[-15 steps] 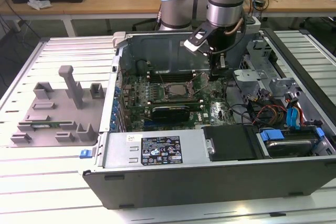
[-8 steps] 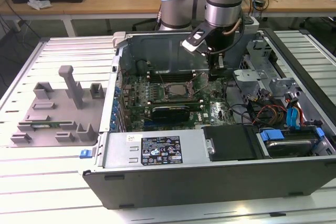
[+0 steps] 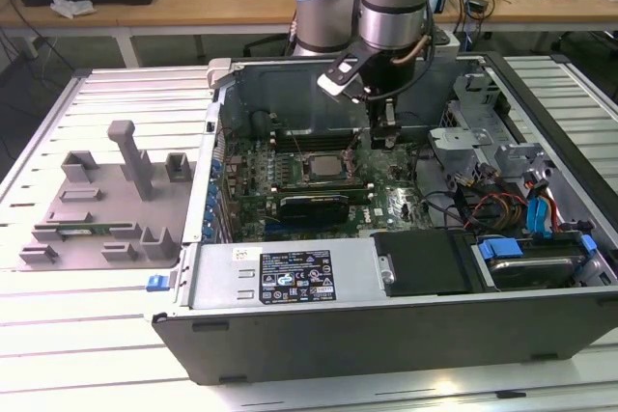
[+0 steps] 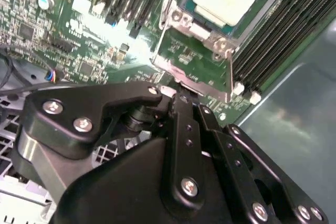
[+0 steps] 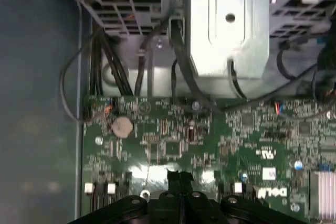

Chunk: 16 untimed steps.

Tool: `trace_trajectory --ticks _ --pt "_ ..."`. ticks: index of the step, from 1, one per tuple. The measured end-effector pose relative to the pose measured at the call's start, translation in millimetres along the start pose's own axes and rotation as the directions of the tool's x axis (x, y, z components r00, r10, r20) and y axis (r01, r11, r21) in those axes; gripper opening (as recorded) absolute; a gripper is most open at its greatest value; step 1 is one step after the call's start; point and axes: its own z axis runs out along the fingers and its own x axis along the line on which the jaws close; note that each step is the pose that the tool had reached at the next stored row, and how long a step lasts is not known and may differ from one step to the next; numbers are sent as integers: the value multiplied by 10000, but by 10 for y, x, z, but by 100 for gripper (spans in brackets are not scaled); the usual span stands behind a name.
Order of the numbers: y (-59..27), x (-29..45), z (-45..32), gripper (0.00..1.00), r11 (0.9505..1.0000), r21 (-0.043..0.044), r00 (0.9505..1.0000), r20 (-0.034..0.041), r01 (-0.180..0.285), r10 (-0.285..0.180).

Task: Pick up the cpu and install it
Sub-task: 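Close the cpu cover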

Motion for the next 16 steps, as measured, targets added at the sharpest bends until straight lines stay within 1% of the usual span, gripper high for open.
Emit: trace_trajectory --ticks 1,2,3,12,14,16 --pt "-96 1 -4 11 10000 -11 10000 -1 0 0" --pt "-145 1 -6 11 10000 -17 10000 -1 0 0" --pt "-170 1 -7 11 10000 -21 10000 -1 -1 1" --pt "-274 2 -10 11 10000 -19 10000 -2 1 -1" --pt "-275 2 -3 11 9999 169 10000 -1 3 -3" --pt "-275 2 -3 11 9998 177 10000 -2 1 -1"
